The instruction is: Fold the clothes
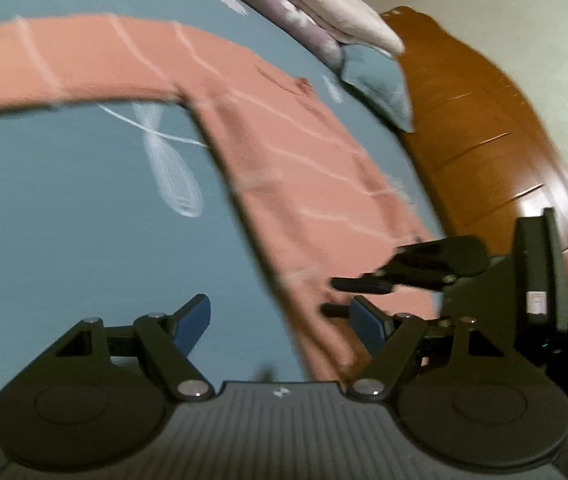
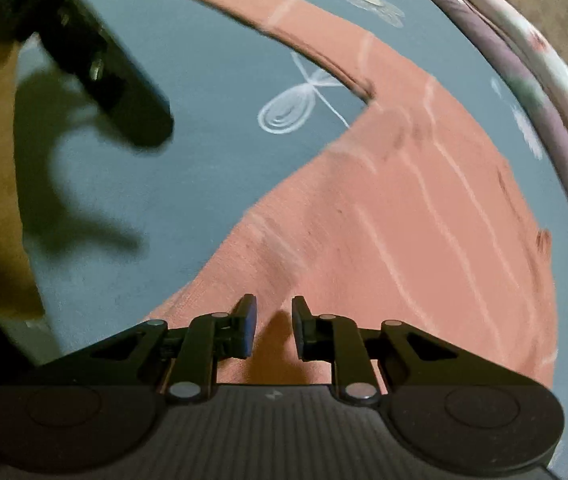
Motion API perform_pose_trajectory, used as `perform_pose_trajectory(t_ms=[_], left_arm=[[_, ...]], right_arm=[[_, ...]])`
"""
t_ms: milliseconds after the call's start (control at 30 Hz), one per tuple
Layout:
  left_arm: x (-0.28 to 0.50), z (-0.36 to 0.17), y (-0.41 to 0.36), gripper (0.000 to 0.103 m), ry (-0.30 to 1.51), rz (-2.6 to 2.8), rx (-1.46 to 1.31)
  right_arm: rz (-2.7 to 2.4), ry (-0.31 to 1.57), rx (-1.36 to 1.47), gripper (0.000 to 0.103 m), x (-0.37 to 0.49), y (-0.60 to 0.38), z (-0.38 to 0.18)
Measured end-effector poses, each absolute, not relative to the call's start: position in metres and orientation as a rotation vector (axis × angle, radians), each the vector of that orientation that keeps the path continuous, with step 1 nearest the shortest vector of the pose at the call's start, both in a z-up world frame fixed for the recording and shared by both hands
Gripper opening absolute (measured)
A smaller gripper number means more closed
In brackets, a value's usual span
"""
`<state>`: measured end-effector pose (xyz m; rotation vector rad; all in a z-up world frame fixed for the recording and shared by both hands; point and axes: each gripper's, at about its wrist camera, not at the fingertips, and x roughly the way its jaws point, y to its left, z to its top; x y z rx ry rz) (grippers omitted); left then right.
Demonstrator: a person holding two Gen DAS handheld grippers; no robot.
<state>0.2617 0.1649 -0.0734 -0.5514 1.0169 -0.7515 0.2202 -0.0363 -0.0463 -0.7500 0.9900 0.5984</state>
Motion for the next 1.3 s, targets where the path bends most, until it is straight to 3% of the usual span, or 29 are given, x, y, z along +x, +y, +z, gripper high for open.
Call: perform_pose_trajectory(t_ms=[300, 733, 900, 1300], left_arm=[[0.274, -0.122, 0.114, 0.072, 1.108, -0.815, -0.762], [0.236, -0.108, 0.121, 0.072, 0.885, -0.610, -0.915], [0.221, -0.125, 0.117, 0.072, 0.870, -0.558, -1.011], [0.234, -0.151, 0.130, 0.062, 0.773, -0.564, -1.221]], right_arm=[[0.537, 1.009, -0.566, 0.031, 0.212, -0.078, -0.047], [0.657, 1.001, -0.319, 0.037, 0.190, -0.147, -0.058], [0.758, 0.995, -0.292, 0.039, 0.194, -0.163, -0.058], [0.811, 0.984, -0.176, 0.042, 0.198, -0.181, -0.061]])
